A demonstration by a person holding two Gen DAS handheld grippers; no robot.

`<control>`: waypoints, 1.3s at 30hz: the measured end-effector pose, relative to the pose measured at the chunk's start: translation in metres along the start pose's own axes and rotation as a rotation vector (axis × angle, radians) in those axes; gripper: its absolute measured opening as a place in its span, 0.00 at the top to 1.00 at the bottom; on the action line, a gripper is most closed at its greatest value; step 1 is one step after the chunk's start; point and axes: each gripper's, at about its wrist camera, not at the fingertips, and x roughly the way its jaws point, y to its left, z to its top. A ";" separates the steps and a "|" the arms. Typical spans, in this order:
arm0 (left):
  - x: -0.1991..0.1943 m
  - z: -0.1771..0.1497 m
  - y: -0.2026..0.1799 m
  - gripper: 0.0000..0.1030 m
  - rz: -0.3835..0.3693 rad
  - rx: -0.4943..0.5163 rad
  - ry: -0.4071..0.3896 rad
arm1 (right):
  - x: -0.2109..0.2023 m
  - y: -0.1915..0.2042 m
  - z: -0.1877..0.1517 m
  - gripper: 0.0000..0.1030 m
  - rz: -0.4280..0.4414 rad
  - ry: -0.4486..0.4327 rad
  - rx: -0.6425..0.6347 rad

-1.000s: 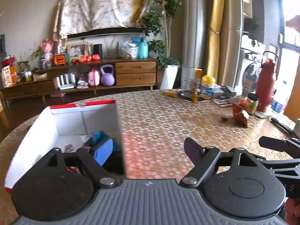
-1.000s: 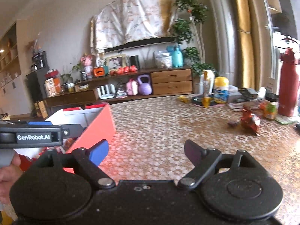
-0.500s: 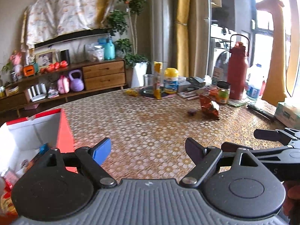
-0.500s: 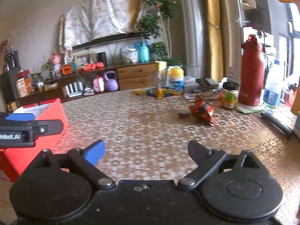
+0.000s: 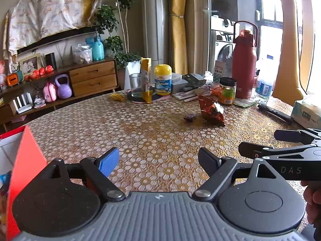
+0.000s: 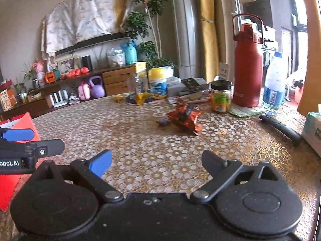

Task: Organize snacks
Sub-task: 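Withdraw both open tools back over the remaining snacks on the table, then grasp the red-black chip bag with the right tool while the left tool grasps the small purple packet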

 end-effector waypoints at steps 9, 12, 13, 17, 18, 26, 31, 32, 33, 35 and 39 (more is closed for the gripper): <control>0.048 0.021 -0.011 0.16 -0.025 0.028 0.007 | 0.026 -0.020 0.013 0.04 -0.028 0.002 0.031; 0.067 0.029 -0.013 0.16 -0.034 0.037 0.001 | 0.038 -0.027 0.020 0.04 -0.029 0.005 0.044; 0.074 0.031 -0.014 0.16 -0.039 0.040 -0.003 | 0.043 -0.029 0.023 0.04 -0.031 0.008 0.047; 0.105 0.038 -0.015 0.16 -0.056 0.041 0.026 | 0.065 -0.040 0.035 0.04 -0.040 0.028 0.064; 0.112 0.039 -0.016 0.16 -0.052 0.044 0.030 | 0.071 -0.042 0.038 0.04 -0.038 0.032 0.072; 0.155 0.050 -0.019 0.16 -0.032 0.063 0.055 | 0.128 -0.064 0.061 0.04 -0.051 0.074 0.159; 0.179 0.050 -0.019 0.16 -0.032 0.084 0.059 | 0.164 -0.075 0.069 0.04 -0.046 0.111 0.225; 0.184 0.050 -0.019 0.16 -0.037 0.091 0.063 | 0.170 -0.075 0.070 0.04 -0.049 0.116 0.231; 0.189 0.049 -0.021 0.16 -0.041 0.099 0.066 | 0.177 -0.076 0.070 0.04 -0.057 0.123 0.230; 0.197 0.049 -0.022 0.16 -0.048 0.111 0.067 | 0.188 -0.077 0.067 0.04 -0.059 0.143 0.244; 0.211 0.049 -0.028 0.16 -0.066 0.128 0.063 | 0.202 -0.082 0.065 0.11 -0.054 0.155 0.268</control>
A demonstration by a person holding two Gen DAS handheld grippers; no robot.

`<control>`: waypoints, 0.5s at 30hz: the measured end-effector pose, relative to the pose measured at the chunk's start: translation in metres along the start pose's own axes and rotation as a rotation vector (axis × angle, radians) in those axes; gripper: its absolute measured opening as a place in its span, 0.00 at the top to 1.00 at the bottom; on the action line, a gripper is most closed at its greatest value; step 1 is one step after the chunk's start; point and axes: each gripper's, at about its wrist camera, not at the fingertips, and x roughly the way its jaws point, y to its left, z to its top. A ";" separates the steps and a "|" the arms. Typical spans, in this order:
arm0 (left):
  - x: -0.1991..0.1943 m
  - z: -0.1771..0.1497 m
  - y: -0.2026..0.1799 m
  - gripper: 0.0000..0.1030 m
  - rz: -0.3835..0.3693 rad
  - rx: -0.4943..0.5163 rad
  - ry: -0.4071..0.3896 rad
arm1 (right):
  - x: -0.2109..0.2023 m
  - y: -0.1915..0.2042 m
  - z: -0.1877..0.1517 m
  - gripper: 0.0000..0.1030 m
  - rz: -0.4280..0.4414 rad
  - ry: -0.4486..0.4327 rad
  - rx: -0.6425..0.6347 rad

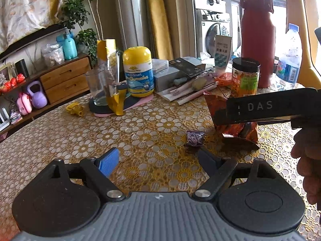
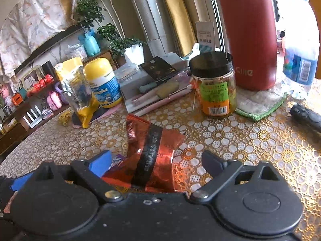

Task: Organize snacks
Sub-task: 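Grasp the red-black chip bag with the right tool while the left tool grasps the small purple packet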

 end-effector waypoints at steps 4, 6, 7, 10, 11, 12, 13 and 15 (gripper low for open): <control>0.012 0.001 -0.009 0.16 -0.033 0.029 -0.008 | 0.007 -0.004 0.000 0.29 0.023 0.001 0.009; 0.016 0.001 -0.013 0.16 -0.051 0.044 -0.016 | 0.006 -0.006 0.000 0.48 0.055 -0.013 0.016; 0.019 0.001 -0.015 0.16 -0.063 0.049 -0.020 | 0.004 -0.007 0.001 0.53 0.076 -0.019 0.018; 0.031 0.003 -0.020 0.16 -0.087 0.042 -0.013 | -0.003 -0.011 0.001 0.60 0.076 -0.052 0.026; 0.035 0.004 -0.022 0.16 -0.092 0.043 -0.010 | -0.005 -0.015 0.000 0.60 0.084 -0.056 0.039; 0.039 0.004 -0.025 0.16 -0.091 0.050 -0.007 | -0.007 -0.019 0.000 0.60 0.086 -0.060 0.056; 0.042 0.005 -0.028 0.16 -0.087 0.056 -0.007 | -0.012 -0.024 -0.001 0.60 0.088 -0.072 0.069; 0.048 0.006 -0.031 0.16 -0.101 0.057 0.005 | -0.022 -0.029 -0.001 0.60 0.097 -0.093 0.075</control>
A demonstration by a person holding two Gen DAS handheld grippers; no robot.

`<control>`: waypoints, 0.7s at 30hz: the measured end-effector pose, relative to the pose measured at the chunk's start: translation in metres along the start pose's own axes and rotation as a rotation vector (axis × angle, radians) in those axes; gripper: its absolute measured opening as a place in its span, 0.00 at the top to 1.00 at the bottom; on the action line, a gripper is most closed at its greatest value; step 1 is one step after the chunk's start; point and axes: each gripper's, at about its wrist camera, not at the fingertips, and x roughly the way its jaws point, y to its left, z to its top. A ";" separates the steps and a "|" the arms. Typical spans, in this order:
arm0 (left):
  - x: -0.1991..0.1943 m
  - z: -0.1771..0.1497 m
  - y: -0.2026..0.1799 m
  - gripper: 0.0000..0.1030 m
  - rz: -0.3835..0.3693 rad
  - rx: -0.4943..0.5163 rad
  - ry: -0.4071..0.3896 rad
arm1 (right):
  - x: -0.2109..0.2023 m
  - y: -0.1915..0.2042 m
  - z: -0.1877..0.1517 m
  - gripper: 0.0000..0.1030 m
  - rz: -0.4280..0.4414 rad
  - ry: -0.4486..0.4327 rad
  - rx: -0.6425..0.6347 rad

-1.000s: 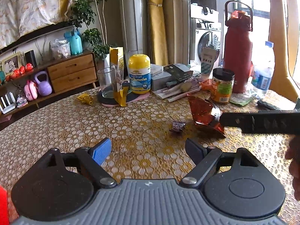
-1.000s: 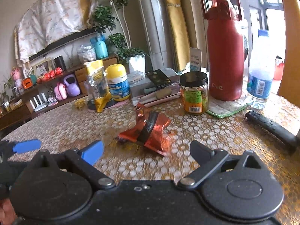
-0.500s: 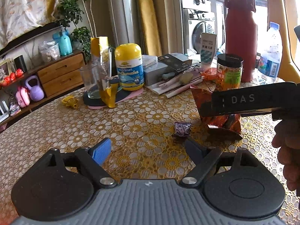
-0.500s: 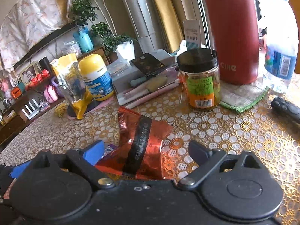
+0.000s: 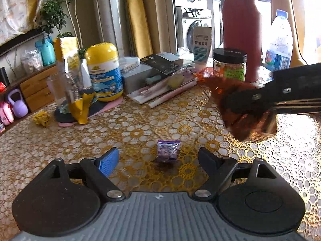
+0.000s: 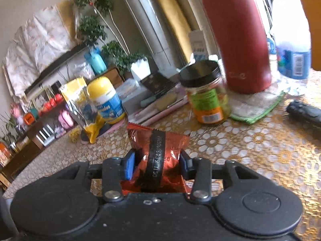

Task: Organize snacks
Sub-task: 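Grasp the red-black chip bag with the right tool while the left tool grasps the small purple packet, then carry the purple packet and red-black chip bag with both tools over the box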

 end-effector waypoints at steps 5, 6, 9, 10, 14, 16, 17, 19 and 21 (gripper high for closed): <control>0.008 0.005 -0.003 0.22 -0.019 -0.017 0.010 | -0.020 -0.008 0.001 0.60 0.025 -0.033 0.007; 0.009 0.006 -0.002 0.24 -0.032 -0.028 0.012 | -0.022 -0.009 0.001 0.60 0.027 -0.035 0.007; 0.010 0.007 0.001 0.34 -0.054 -0.068 0.017 | -0.025 -0.010 0.000 0.60 0.035 -0.044 0.015; 0.010 0.007 0.001 0.40 -0.059 -0.067 0.014 | -0.025 -0.011 0.000 0.60 0.038 -0.043 0.018; 0.008 0.007 0.000 0.68 -0.074 -0.067 -0.001 | -0.025 -0.011 -0.002 0.60 0.042 -0.037 0.011; 0.008 0.007 0.001 0.75 -0.071 -0.072 -0.004 | -0.026 -0.011 -0.002 0.60 0.042 -0.035 0.008; 0.008 0.007 0.002 0.76 -0.075 -0.075 -0.004 | -0.026 -0.011 -0.003 0.60 0.044 -0.034 0.007; 0.006 0.006 0.003 0.77 -0.078 -0.084 -0.002 | -0.029 -0.011 -0.004 0.60 0.043 -0.031 0.004; 0.000 0.004 0.003 0.77 -0.077 -0.092 -0.010 | -0.030 -0.010 -0.004 0.60 0.043 -0.031 0.001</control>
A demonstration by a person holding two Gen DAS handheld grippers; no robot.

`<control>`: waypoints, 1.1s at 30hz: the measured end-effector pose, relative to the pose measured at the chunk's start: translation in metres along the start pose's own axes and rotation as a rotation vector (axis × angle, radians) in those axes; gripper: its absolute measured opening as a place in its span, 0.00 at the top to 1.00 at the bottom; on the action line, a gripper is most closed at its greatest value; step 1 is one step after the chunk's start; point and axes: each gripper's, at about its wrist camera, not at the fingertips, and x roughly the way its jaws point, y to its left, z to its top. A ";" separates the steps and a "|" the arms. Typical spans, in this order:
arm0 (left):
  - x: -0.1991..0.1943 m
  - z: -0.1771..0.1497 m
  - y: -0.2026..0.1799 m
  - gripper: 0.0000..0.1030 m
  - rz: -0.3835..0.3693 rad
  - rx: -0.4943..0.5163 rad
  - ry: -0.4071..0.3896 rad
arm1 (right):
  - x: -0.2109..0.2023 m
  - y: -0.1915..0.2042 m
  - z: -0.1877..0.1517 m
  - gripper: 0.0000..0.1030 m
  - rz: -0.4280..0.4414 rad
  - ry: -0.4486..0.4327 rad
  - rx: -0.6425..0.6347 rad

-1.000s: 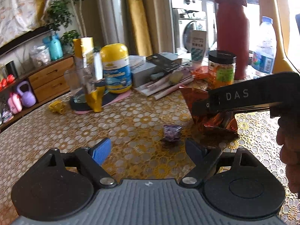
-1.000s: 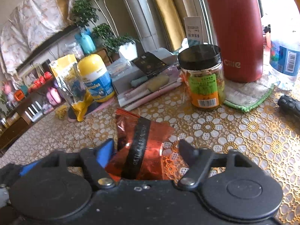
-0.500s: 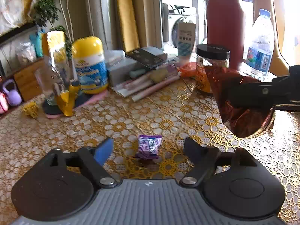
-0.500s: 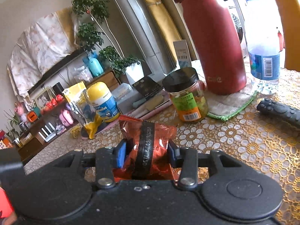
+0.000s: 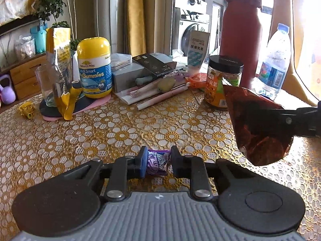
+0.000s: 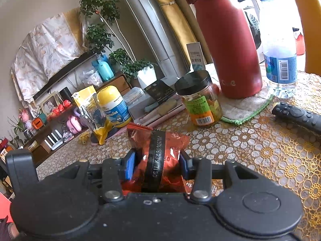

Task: Organize snacks
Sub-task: 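Carry the purple packet and red-black chip bag with both tools over the box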

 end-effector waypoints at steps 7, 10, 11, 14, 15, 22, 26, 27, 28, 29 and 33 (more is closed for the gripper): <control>-0.037 -0.004 -0.006 0.78 0.049 -0.002 -0.016 | -0.008 0.005 -0.004 0.60 0.005 0.001 -0.010; -0.063 -0.006 -0.007 0.78 0.053 -0.015 -0.037 | -0.015 0.010 -0.007 0.60 0.010 0.004 -0.021; -0.072 -0.007 -0.007 0.78 0.045 -0.024 -0.046 | -0.018 0.013 -0.008 0.60 0.010 0.005 -0.026; -0.096 -0.013 -0.008 0.78 0.047 -0.037 -0.057 | -0.029 0.021 -0.014 0.60 0.014 0.010 -0.042; -0.103 -0.015 -0.009 0.78 0.051 -0.037 -0.059 | -0.032 0.023 -0.015 0.60 0.016 0.012 -0.048; -0.163 -0.034 -0.017 0.78 0.097 -0.043 -0.073 | -0.065 0.038 -0.036 0.60 0.003 0.030 -0.077; -0.199 -0.048 -0.024 0.78 0.121 -0.034 -0.082 | -0.088 0.047 -0.051 0.60 0.002 0.040 -0.092; -0.209 -0.052 -0.025 0.78 0.122 -0.039 -0.087 | -0.094 0.049 -0.054 0.60 0.004 0.043 -0.095; -0.216 -0.056 -0.026 0.78 0.124 -0.043 -0.088 | -0.099 0.051 -0.058 0.60 0.005 0.046 -0.098; -0.224 -0.060 -0.027 0.78 0.130 -0.045 -0.087 | -0.105 0.053 -0.063 0.60 0.005 0.048 -0.099; -0.252 -0.076 -0.032 0.78 0.155 -0.058 -0.092 | -0.125 0.060 -0.077 0.60 0.010 0.056 -0.099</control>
